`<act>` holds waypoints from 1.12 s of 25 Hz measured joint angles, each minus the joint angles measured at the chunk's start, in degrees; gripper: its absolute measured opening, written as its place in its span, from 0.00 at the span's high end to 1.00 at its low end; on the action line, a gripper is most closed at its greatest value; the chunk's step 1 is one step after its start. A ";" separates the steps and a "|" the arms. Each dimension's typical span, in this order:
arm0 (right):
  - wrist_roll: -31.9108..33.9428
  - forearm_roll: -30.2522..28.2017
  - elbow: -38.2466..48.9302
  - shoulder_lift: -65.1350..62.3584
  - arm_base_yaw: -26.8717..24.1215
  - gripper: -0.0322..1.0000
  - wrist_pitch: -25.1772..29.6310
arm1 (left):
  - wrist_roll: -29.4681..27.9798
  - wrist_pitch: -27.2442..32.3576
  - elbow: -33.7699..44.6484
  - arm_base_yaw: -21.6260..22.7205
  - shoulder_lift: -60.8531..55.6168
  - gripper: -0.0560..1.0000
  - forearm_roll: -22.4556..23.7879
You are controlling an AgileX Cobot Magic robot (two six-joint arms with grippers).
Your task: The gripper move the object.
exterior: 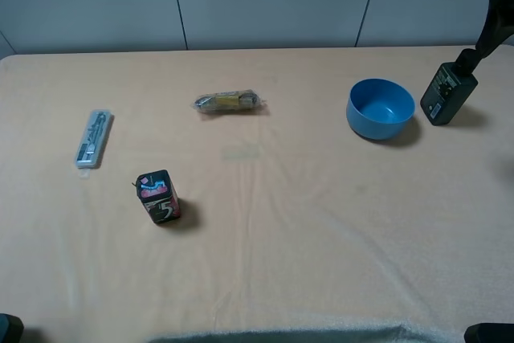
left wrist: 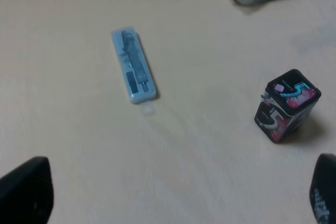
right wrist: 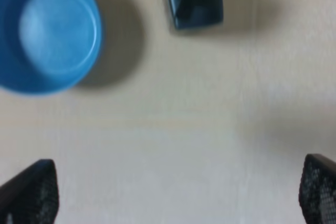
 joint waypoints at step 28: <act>1.49 2.10 20.04 -57.00 0.00 0.30 2.91 | 0.00 0.00 0.00 0.00 0.00 0.01 0.00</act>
